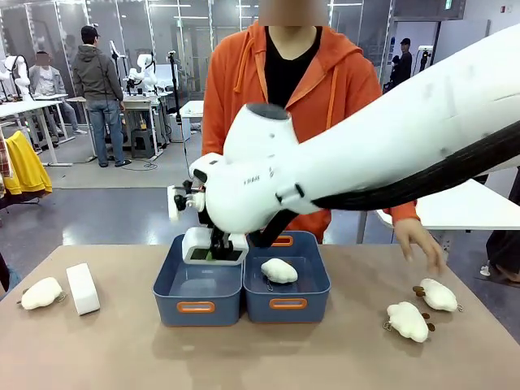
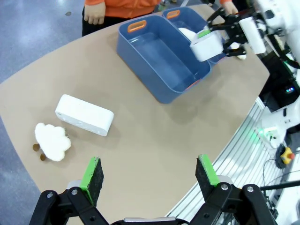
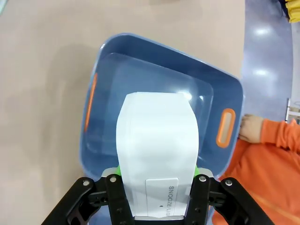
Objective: Sort the digital clocks into the basket.
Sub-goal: Pick up the Digital clock from the table and place it into the empty Plastic storage basket.
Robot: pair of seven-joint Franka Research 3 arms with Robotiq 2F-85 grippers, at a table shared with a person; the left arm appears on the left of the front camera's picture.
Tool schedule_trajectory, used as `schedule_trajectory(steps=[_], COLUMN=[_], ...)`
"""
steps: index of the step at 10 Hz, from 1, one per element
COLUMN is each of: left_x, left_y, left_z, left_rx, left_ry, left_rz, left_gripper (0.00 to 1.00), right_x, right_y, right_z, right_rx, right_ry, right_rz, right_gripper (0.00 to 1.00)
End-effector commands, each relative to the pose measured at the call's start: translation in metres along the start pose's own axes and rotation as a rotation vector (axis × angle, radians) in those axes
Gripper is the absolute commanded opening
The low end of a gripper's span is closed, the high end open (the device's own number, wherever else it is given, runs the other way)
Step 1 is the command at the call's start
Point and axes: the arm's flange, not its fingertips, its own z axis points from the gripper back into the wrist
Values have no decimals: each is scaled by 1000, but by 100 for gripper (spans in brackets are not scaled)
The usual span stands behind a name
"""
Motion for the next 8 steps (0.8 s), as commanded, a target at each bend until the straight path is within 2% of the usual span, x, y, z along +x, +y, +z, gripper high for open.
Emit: schedule_trajectory(steps=[1,4,5,6,8], left_x=[-1,-1,-1,-1,-1], left_y=[1,1,1,1,1], left_z=[1,1,1,1,1], left_rx=[-18,-18,-18,-18,-18], left_ry=[-12,-12,-12,-12,-12], left_rz=[-14,-14,-14,-14,-14], left_gripper=[100,100,100,100,100], right_x=[9,8,6,6,3], right_y=[-12,-2,0,0,0], right_z=[-31,-65,-67,-67,-64], right_rx=[-22,7,6,10,16], right_ry=[-6,28,41,36,30], right_rz=[-59,-90,-84,-93,-111], right_gripper=[0,0,61,69,94])
